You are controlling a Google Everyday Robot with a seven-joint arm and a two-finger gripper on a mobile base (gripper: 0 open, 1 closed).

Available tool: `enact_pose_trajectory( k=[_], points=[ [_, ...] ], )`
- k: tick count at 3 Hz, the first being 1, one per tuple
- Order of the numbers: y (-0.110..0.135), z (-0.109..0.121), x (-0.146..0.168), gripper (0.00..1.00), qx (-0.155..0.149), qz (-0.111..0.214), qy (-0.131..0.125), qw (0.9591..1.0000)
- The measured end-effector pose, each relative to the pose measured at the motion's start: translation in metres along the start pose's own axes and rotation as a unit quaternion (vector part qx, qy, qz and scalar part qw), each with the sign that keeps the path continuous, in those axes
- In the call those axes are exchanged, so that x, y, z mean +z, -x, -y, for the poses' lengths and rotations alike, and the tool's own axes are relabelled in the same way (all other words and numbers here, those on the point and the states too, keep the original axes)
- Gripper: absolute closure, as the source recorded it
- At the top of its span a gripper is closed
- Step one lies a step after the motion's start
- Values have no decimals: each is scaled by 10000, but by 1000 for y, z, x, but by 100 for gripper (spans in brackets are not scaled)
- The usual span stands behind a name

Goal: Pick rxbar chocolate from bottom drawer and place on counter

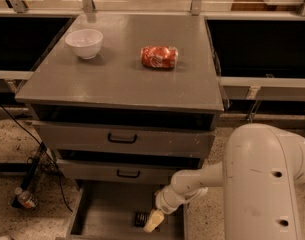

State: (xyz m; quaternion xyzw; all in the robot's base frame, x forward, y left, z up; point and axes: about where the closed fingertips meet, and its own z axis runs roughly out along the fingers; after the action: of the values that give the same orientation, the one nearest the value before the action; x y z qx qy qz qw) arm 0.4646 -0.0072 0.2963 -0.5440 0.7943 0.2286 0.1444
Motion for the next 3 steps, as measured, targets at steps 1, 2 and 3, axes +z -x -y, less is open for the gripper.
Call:
enact_pose_trajectory(
  k=[1, 2, 3],
  points=[
    [-1, 1, 2, 25, 95, 33, -94, 9999],
    [-2, 3, 4, 23, 183, 66, -200, 9996],
    [-2, 3, 4, 13, 209, 96, -258, 9994]
  ],
)
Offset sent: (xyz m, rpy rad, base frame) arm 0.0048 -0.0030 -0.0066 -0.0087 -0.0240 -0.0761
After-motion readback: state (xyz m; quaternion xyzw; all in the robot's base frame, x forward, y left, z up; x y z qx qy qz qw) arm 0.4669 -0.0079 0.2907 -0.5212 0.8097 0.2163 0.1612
